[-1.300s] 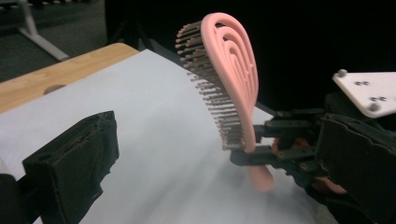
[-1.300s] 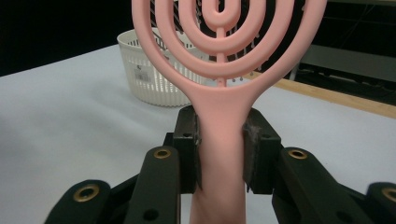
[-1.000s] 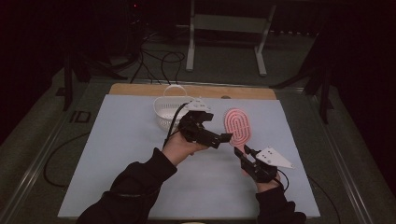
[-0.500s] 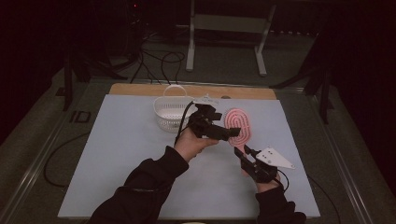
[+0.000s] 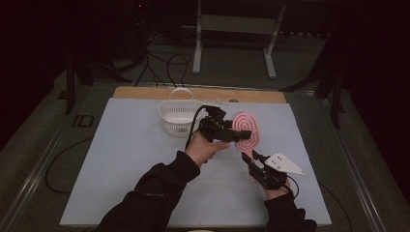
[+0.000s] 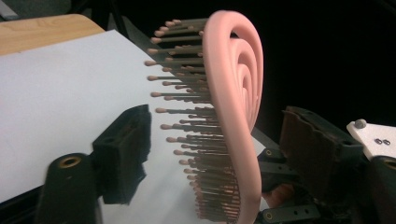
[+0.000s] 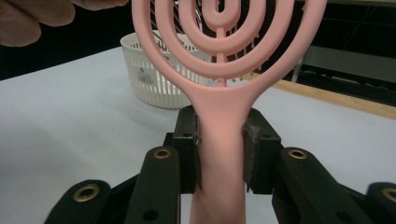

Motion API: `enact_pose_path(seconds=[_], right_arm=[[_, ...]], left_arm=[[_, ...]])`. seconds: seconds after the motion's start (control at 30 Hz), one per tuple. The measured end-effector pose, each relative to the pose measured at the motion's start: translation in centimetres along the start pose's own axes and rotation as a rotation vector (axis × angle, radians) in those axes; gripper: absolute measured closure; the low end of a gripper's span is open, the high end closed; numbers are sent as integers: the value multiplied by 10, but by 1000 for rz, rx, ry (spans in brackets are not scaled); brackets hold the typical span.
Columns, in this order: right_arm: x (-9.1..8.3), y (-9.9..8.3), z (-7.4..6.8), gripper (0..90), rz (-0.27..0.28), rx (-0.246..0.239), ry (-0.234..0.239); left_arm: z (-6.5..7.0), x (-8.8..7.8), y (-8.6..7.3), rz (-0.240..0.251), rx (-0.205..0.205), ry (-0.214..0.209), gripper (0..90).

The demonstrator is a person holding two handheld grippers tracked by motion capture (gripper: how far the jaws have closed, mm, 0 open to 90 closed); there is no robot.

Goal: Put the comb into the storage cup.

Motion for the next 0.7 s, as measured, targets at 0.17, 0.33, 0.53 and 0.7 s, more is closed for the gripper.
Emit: enact_pose_path(seconds=[0.17,0.33,0.53,0.7], right_arm=[[0,0,0,706,1,3,4],[1,0,0,706,2,7,17],[1,0,-1,706,2,-3,19],[0,1,0,704,10,13,31]], left_arm=[[0,6,-2,-14,-4,-32,374],[-2,10,-3,-14,-22,-61,469],[-3,13,-4,-19,-32,-90,572],[2,12,-3,-13,-20,-114,625]])
Point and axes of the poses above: each handheld gripper's, and its own axes: x roughly forward along the jaws, y roughly out of its top, z roughly to its right, the point moved 4 cm from there along x, roughly forward along the jaws, and after that the axes turned 4 degrees about -x, right-handed, at the moved point
